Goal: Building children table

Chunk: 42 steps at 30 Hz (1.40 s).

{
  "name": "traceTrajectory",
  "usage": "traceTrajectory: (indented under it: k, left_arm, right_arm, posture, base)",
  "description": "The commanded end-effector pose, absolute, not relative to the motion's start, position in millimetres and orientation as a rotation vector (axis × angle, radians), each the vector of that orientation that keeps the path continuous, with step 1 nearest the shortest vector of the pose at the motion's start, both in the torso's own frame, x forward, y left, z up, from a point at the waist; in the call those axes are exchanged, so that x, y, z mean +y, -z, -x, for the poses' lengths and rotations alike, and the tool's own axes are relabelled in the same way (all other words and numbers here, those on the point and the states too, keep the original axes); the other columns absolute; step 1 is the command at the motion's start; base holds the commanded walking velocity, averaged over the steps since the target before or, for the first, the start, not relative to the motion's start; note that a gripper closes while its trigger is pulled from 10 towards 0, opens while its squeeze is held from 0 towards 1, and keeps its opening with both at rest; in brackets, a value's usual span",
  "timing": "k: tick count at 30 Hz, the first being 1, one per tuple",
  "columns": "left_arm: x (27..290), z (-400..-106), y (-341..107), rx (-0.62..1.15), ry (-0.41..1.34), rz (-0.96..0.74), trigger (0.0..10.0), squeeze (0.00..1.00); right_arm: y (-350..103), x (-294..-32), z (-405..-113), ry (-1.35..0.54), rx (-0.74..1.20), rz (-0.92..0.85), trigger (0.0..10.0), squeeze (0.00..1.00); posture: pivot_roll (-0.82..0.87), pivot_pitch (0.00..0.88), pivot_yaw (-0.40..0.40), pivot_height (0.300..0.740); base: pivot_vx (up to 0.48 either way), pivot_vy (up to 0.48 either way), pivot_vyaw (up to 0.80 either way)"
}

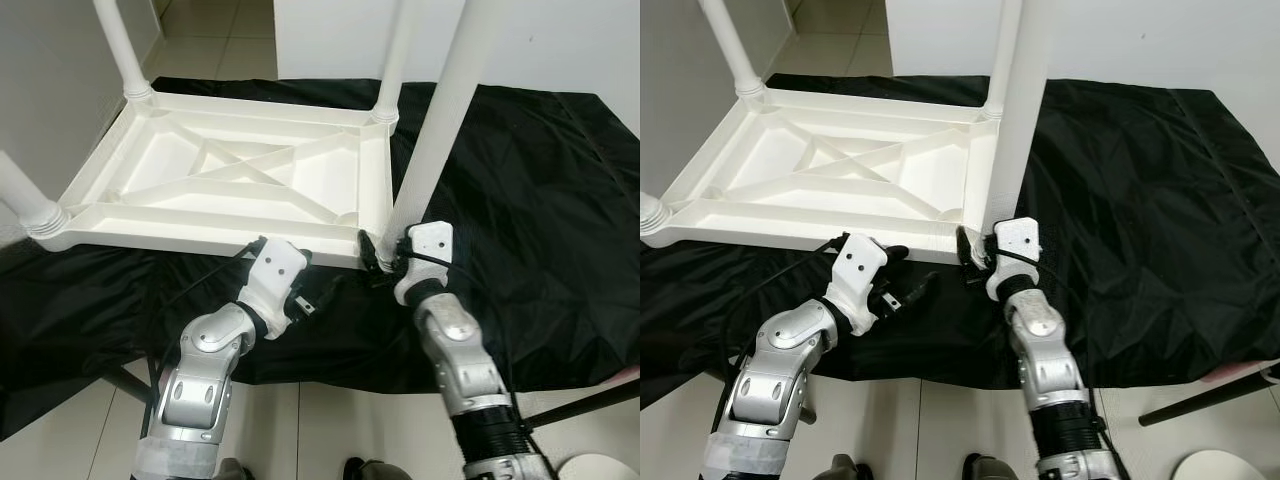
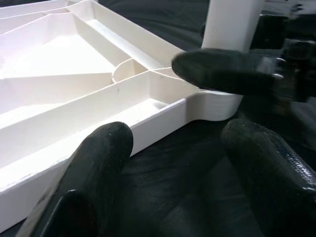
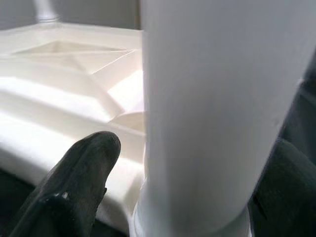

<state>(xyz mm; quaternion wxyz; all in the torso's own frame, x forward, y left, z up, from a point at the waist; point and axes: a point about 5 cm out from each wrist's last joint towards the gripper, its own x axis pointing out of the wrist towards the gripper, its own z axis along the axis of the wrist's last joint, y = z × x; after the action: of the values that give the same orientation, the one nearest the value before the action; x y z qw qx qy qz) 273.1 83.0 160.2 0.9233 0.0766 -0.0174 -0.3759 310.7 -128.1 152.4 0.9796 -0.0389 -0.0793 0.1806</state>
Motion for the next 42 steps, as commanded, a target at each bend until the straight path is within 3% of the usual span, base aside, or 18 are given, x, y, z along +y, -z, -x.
traceTrajectory:
  k: [1, 7, 13, 14, 15, 16, 34, 35, 37, 42]
  left_arm:
    - [92.0, -279.6, -157.8, -0.041, 0.525, -0.158, 10.0, 0.00]
    - [89.3, -276.7, -157.1, -0.043, 0.547, -0.155, 10.0, 0.00]
    - [88.7, -276.8, -157.6, -0.045, 0.553, -0.156, 10.0, 0.00]
    - [88.6, -276.9, -158.0, -0.046, 0.555, -0.157, 10.0, 0.00]
    - [88.6, -276.9, -158.0, -0.046, 0.555, -0.157, 10.0, 0.00]
    - [88.7, -277.0, -158.4, -0.047, 0.557, -0.157, 10.0, 0.00]
    - [89.4, -276.5, -160.1, -0.050, 0.557, -0.152, 10.0, 0.00]
    - [88.5, -275.5, -160.0, -0.050, 0.559, -0.146, 10.0, 0.00]
    - [86.3, -273.8, -159.9, -0.050, 0.566, -0.139, 10.0, 0.00]
    - [85.0, -273.1, -159.4, -0.050, 0.569, -0.140, 10.0, 0.00]
  right_arm:
    - [-149.0, -133.3, -309.0, -0.494, -0.138, 0.106, 10.0, 0.00]
    - [-150.1, -158.0, -328.3, -0.637, -0.099, 0.233, 10.0, 0.00]
    - [-150.2, -159.6, -335.4, -0.705, -0.075, 0.290, 10.0, 0.00]
    - [-150.4, -159.7, -338.3, -0.728, -0.066, 0.297, 4.2, 0.00]
    - [-150.4, -159.7, -338.3, -0.728, -0.066, 0.297, 4.2, 0.00]
    - [-150.8, -159.0, -340.1, -0.752, -0.059, 0.297, 0.0, 0.00]
    - [-145.8, -160.1, -342.2, -0.828, -0.029, 0.270, 0.2, 0.00]
    - [-145.9, -159.2, -339.8, -0.764, -0.034, 0.243, 10.0, 0.00]
    - [-146.5, -156.0, -334.8, -0.656, -0.048, 0.200, 10.0, 0.00]
    - [-145.2, -151.0, -330.1, -0.595, -0.060, 0.170, 10.0, 0.00]
  posture:
    - [-0.05, 0.111, 0.029, 0.740]
    - [-0.04, 0.106, 0.035, 0.740]
    - [-0.04, 0.103, 0.044, 0.740]
    - [-0.04, 0.103, 0.046, 0.740]
    - [-0.04, 0.103, 0.046, 0.740]
    - [-0.04, 0.103, 0.048, 0.740]
    - [-0.04, 0.116, 0.051, 0.740]
    - [-0.04, 0.131, 0.035, 0.740]
    - [-0.04, 0.127, 0.032, 0.740]
    - [-0.04, 0.123, 0.026, 0.740]
  base:
    - [0.000, 0.000, 0.00]
    - [0.000, 0.000, 0.00]
    - [0.000, 0.000, 0.00]
    - [0.000, 0.000, 0.00]
    - [0.000, 0.000, 0.00]
    - [0.000, 0.000, 0.00]
    - [0.000, 0.000, 0.00]
    - [0.000, 0.000, 0.00]
    - [0.000, 0.000, 0.00]
    - [0.000, 0.000, 0.00]
